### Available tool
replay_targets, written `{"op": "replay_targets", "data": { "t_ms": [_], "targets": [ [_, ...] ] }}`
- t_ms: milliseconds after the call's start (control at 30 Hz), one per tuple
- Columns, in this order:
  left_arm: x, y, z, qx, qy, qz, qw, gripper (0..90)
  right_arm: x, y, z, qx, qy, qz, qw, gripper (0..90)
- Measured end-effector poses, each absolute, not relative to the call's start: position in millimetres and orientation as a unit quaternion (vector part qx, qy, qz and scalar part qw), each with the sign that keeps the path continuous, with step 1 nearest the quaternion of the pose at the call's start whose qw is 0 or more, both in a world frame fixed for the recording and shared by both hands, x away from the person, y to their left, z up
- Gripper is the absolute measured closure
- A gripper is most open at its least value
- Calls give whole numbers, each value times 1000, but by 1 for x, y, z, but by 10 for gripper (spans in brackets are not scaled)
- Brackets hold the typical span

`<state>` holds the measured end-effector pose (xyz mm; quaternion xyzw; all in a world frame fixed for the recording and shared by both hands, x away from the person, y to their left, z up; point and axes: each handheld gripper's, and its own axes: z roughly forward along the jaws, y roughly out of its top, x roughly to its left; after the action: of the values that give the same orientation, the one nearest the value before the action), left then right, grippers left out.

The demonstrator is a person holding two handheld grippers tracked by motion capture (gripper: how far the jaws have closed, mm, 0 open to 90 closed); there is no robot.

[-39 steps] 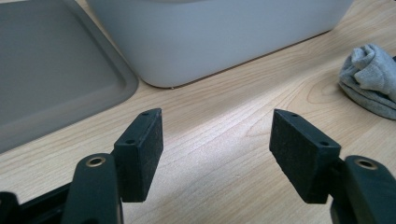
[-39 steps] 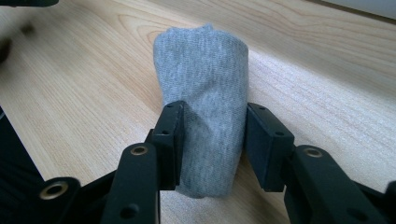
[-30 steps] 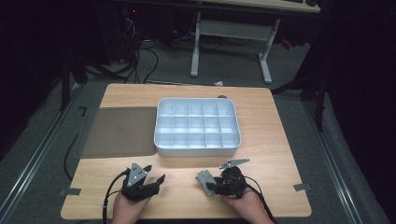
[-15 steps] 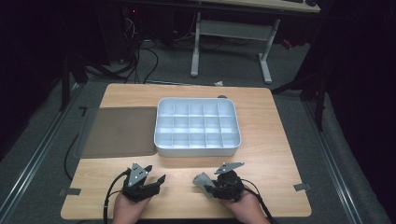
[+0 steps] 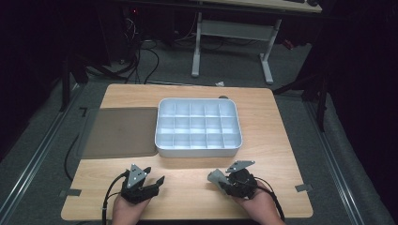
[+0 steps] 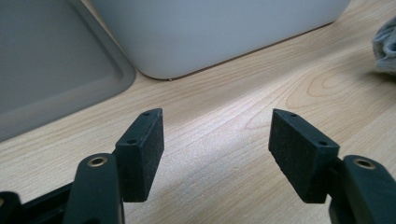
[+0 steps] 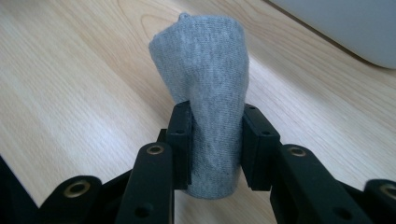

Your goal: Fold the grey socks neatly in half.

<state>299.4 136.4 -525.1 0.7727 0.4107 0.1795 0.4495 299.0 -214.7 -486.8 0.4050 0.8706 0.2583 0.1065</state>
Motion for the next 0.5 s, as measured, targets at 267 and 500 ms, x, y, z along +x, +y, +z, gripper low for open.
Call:
{"op": "replay_targets", "data": {
  "t_ms": [267, 500],
  "targets": [
    [301, 137, -525, 771, 399, 186, 459, 348, 306, -233, -479, 421, 871, 229, 110, 687],
    [300, 139, -526, 768, 401, 186, 463, 333, 314, -245, -474, 449, 861, 214, 107, 688]
  ]
}}
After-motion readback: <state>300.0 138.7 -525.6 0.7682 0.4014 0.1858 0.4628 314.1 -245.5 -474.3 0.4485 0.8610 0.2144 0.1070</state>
